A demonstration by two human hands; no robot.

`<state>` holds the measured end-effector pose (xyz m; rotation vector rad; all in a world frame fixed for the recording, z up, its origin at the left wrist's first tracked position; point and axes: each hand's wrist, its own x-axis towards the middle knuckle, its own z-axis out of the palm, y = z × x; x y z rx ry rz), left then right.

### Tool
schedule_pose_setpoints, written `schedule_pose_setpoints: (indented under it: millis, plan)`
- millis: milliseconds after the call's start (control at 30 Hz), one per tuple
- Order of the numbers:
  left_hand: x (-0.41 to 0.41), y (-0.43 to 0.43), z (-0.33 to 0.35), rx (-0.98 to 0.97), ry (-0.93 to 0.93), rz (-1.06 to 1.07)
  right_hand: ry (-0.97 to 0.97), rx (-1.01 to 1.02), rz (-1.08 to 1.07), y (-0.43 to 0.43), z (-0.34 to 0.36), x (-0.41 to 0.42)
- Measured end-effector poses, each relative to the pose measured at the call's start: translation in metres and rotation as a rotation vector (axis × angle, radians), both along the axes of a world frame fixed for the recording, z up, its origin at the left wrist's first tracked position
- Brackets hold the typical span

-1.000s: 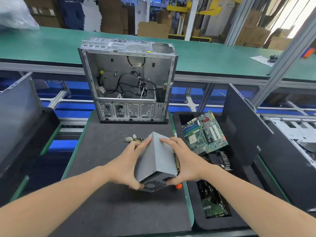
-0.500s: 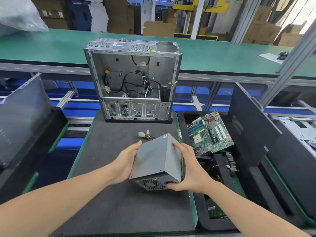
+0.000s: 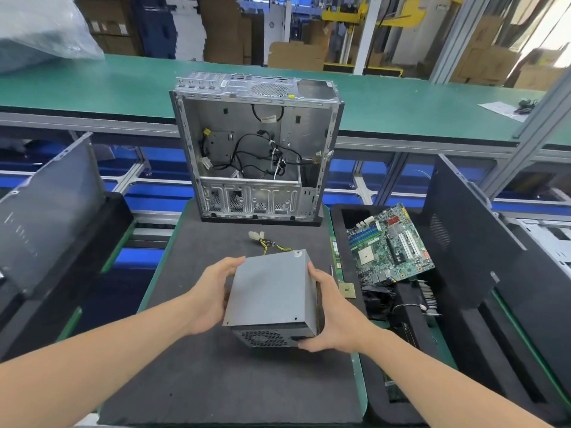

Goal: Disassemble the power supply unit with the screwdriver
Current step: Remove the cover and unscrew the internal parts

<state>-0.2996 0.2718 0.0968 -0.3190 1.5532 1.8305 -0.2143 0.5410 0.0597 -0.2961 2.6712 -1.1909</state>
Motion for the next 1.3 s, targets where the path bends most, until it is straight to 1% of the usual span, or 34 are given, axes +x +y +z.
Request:
schedule_pose_setpoints:
  millis: [100, 200, 267, 333, 400, 533, 567, 633, 733, 800, 867, 967, 1067, 1200, 1300]
  plan:
    - [0.002, 0.003, -0.003, -0.038, -0.029, -0.016, -0.087, -0.022, -0.016, 0.003, -0.005, 0.002]
    - [0.004, 0.009, -0.008, -0.066, -0.063, 0.043, -0.152, -0.061, -0.017, 0.001, -0.009, 0.003]
    - [0.005, 0.011, -0.011, -0.11, -0.069, 0.067, -0.176, -0.051, -0.023, -0.001, -0.011, 0.003]
    - [0.005, 0.008, -0.015, -0.165, -0.051, 0.042, -0.186, -0.036, -0.033, -0.002, -0.012, 0.004]
    - [0.006, 0.002, -0.02, -0.19, 0.005, -0.039, -0.188, -0.021, -0.035, -0.002, -0.01, 0.004]
    - [0.006, -0.012, -0.023, -0.221, 0.235, -0.395, -0.143, 0.038, 0.009, 0.005, 0.008, 0.0]
    - [0.005, -0.016, -0.024, -0.243, 0.321, -0.489, -0.117, 0.072, 0.014, 0.007, 0.015, -0.002]
    - [0.002, -0.025, -0.024, -0.358, 0.52, -0.637, -0.024, 0.184, 0.037, 0.007, 0.031, -0.005]
    - [-0.003, -0.03, -0.027, -0.498, 0.806, -0.754, 0.138, 0.406, 0.156, -0.001, 0.046, -0.015]
    - [-0.006, -0.026, -0.032, -0.558, 0.962, -0.774, 0.162, 0.514, 0.215, -0.008, 0.053, -0.023]
    - [-0.009, -0.023, -0.034, -0.588, 1.04, -0.747, 0.145, 0.56, 0.246, -0.012, 0.057, -0.028]
    - [-0.01, -0.024, -0.03, -0.589, 1.079, -0.76, 0.124, 0.622, 0.275, -0.015, 0.061, -0.031]
    - [-0.012, -0.024, -0.02, -0.575, 1.109, -0.729, 0.104, 0.665, 0.279, -0.017, 0.069, -0.035]
    - [-0.017, -0.022, 0.002, -0.552, 1.081, -0.757, 0.079, 0.647, 0.276, -0.015, 0.084, -0.042]
    - [-0.026, -0.022, 0.018, -0.516, 1.055, -0.741, 0.061, 0.554, 0.237, -0.009, 0.093, -0.048]
